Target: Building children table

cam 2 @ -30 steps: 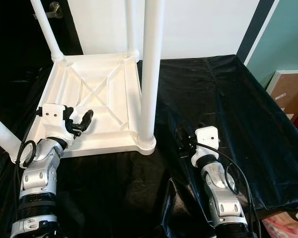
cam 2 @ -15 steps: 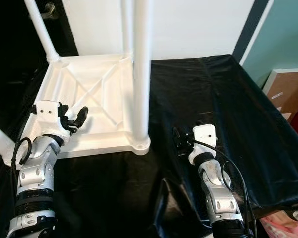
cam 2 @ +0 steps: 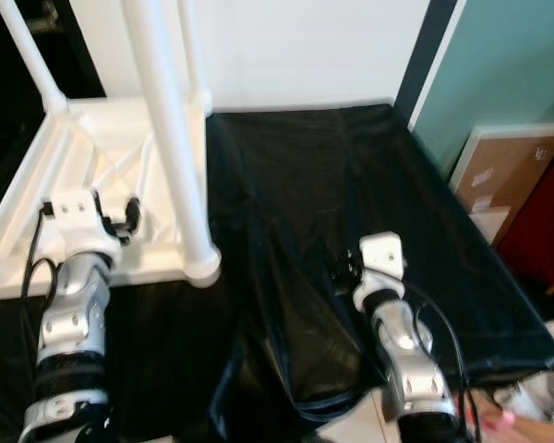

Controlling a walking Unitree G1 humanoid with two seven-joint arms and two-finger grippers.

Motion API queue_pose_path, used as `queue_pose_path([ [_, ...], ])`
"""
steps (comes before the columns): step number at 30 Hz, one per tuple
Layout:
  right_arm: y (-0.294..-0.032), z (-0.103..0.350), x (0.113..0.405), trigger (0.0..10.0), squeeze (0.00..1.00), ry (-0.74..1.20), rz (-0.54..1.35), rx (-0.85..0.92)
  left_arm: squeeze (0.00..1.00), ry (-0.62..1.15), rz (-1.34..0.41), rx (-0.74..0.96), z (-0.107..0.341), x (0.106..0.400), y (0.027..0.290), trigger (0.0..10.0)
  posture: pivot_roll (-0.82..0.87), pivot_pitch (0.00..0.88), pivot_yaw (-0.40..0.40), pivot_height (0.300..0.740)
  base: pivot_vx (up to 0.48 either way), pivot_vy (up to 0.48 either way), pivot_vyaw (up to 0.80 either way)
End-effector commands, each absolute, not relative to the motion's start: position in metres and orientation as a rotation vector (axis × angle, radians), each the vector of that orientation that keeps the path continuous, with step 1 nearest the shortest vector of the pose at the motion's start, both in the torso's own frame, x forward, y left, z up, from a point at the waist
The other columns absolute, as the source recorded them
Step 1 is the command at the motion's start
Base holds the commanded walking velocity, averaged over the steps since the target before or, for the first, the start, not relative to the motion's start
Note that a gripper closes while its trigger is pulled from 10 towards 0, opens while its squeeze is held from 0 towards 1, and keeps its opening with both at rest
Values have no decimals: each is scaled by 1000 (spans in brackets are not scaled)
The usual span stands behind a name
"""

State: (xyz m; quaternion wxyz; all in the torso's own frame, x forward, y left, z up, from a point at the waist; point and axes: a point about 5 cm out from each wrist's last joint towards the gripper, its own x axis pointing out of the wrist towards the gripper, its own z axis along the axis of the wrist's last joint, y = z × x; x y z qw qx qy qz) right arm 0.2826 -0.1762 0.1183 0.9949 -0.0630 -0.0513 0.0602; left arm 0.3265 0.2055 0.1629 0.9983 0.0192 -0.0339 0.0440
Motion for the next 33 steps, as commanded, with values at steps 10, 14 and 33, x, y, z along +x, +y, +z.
queue_pose_path([
  [10, -173, 113, 280, 10000, 0, -86, 132, -131, 0, -39, 173, 55, 155, 322, 213, 10000, -47, 39, -39, 740, 0, 0, 0],
  [14, -174, 111, 279, 10000, 0, -80, 128, -120, 0, -36, 170, 61, 153, 320, 215, 10000, -40, 30, -35, 740, 0, 0, 0],
  [33, -170, 109, 283, 10000, 0, -78, 127, -111, 0, -21, 112, 78, 148, 316, 208, 10000, -25, 24, -30, 740, 0, 0, 418],
])
